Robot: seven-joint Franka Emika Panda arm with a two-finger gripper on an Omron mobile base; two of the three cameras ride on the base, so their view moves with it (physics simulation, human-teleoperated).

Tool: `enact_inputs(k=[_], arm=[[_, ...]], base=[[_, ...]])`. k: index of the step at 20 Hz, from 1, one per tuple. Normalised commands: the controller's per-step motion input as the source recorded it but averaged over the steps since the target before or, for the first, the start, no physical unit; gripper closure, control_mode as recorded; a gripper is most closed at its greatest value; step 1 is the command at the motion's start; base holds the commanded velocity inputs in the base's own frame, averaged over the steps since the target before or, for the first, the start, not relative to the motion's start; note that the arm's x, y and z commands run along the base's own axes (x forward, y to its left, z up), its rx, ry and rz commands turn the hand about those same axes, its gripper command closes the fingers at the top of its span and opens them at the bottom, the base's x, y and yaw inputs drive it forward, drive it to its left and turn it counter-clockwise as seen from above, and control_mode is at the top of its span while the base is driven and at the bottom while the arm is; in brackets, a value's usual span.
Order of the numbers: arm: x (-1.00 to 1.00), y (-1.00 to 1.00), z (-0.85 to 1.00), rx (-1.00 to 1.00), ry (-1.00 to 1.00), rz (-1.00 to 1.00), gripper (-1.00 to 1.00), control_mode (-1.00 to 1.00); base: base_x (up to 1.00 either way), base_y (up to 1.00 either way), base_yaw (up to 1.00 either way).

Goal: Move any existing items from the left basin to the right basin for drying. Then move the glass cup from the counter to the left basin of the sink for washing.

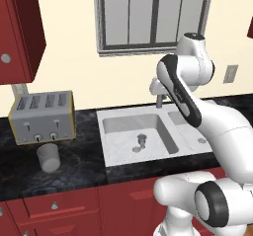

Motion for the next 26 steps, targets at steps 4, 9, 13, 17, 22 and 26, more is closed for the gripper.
enact_inputs(k=[4,9,13,17,22,26], arm=[[-0.01,0.0,-0.08,0.0,0.0,0.0,-1.0,-1.0],[-0.03,0.0,-0.15,0.0,0.0,-0.01,-1.0,-1.0],[-0.07,0.0,-0.15,0.0,0.0,-0.02,-1.0,-1.0],[-0.12,0.0,-0.21,0.0,0.0,0.0,-1.0,-1.0],[0.0,0.12,-0.21,-0.06,0.05,-0.01,-1.0,-1.0],[0.0,0.25,-0.2,-0.06,0.09,-0.05,-1.0,-1.0]], base=[[0.0,0.0,0.0],[0.0,0.0,0.0],[0.0,0.0,0.0],[0.0,0.0,0.0],[0.0,0.0,0.0],[0.0,0.0,0.0]])
